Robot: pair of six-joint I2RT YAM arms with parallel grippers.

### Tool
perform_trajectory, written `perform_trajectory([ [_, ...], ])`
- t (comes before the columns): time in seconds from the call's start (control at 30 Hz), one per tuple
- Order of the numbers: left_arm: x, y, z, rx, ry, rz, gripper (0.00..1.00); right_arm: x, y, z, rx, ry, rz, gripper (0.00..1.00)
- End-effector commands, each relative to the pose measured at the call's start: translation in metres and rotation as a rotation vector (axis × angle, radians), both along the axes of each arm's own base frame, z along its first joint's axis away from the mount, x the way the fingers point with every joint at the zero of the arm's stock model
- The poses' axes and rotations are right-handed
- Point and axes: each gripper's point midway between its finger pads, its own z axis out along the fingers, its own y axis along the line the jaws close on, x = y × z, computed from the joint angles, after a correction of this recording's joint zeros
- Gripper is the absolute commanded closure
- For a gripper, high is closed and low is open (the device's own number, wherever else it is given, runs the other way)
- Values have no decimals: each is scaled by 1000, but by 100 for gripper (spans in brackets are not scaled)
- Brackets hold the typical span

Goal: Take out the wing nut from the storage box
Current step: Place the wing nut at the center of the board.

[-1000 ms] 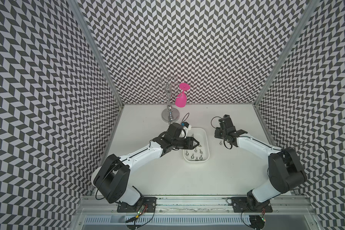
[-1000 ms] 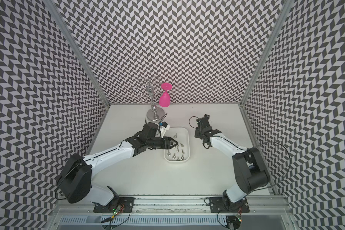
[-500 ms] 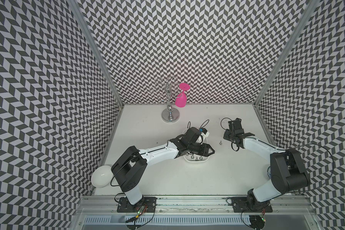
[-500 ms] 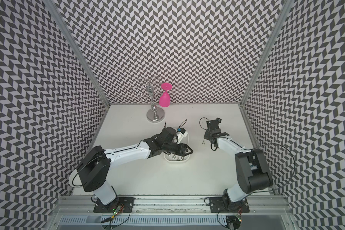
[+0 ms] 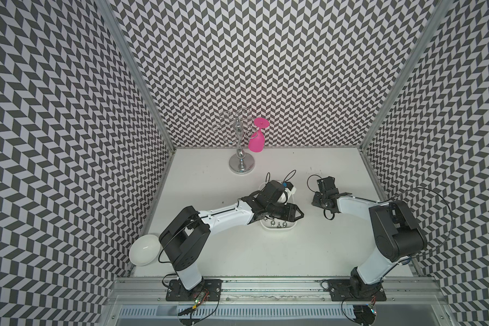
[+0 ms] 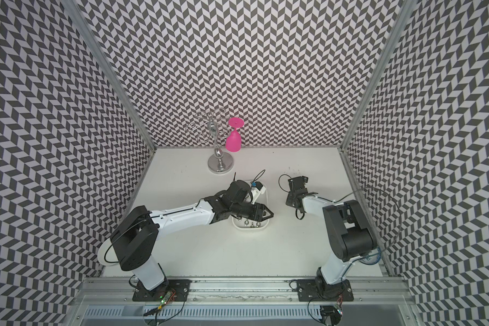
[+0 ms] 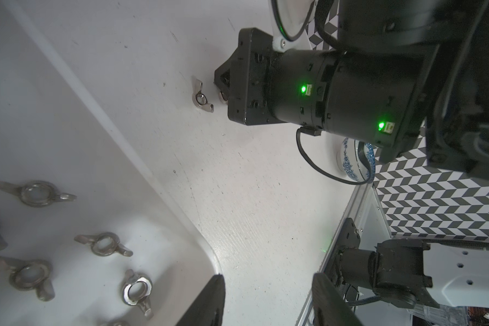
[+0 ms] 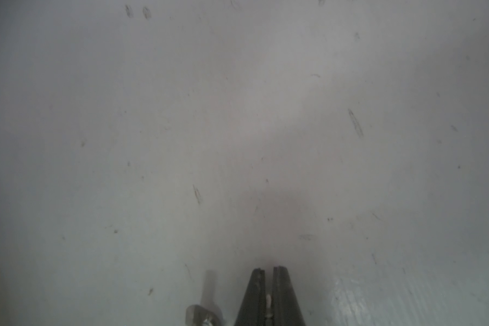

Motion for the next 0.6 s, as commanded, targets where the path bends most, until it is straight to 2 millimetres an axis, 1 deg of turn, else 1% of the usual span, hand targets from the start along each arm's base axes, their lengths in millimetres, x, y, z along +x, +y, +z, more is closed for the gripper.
perform_trajectory([
  [0.0,2,-4,20,-25,-47,-16,47,5,4,-2,0,-17,6,99],
  [0.27,3,-2,19,-16,-51,-12,47,3,11,-1,-32,-23,28,88],
  [0.57,3,2,19,-12,-54,-3,46,5,12,10,-35,-44,28,82],
])
